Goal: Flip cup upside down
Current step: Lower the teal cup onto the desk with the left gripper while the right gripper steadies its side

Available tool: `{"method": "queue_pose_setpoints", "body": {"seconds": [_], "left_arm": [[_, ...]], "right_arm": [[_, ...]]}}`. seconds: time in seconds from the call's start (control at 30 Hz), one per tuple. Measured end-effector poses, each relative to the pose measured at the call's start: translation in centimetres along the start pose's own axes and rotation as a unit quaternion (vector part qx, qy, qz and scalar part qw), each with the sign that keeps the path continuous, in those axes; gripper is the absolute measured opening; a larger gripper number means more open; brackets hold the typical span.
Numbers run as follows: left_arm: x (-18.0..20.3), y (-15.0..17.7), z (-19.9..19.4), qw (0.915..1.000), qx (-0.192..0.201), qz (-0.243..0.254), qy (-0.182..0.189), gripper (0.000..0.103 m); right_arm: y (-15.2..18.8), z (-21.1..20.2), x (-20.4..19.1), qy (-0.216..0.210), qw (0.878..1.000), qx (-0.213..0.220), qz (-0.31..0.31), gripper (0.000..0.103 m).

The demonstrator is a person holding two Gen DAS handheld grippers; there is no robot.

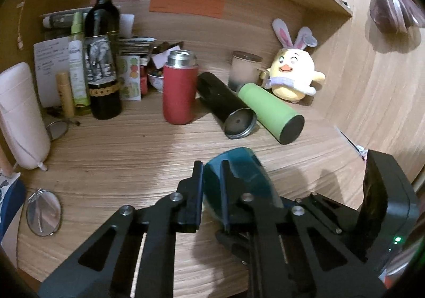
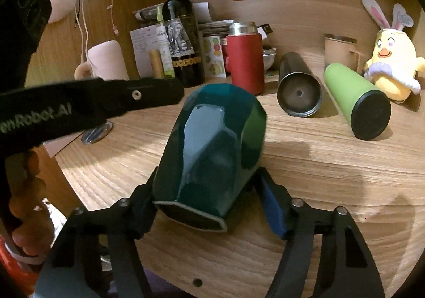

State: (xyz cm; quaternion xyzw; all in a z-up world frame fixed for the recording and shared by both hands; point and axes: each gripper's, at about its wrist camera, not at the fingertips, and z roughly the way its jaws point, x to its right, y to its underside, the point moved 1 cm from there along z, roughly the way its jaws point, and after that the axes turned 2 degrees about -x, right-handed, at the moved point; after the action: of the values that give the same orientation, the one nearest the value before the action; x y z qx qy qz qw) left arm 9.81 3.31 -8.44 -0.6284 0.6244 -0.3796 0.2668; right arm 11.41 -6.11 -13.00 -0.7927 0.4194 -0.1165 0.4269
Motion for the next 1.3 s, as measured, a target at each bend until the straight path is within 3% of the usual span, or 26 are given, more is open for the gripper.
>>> {"method": "queue_pose_setpoints", "body": {"seconds": [0.67,1.3], "left_arm": [[-0.1,-1.1,1.1,0.9999,0.001,-0.005,0.01,0.009],[-2.5,-2.1,2.3,0.9991,-0.004,-0.009,0.04,0.006]], "right_arm": [[-0.7,-2.8,-0.1,0.015,0.999,0.023,-0.015,0.061],[-2.1,-1.8,-1.3,0.01,0.999,0.026,-0.044,0.06]]}}
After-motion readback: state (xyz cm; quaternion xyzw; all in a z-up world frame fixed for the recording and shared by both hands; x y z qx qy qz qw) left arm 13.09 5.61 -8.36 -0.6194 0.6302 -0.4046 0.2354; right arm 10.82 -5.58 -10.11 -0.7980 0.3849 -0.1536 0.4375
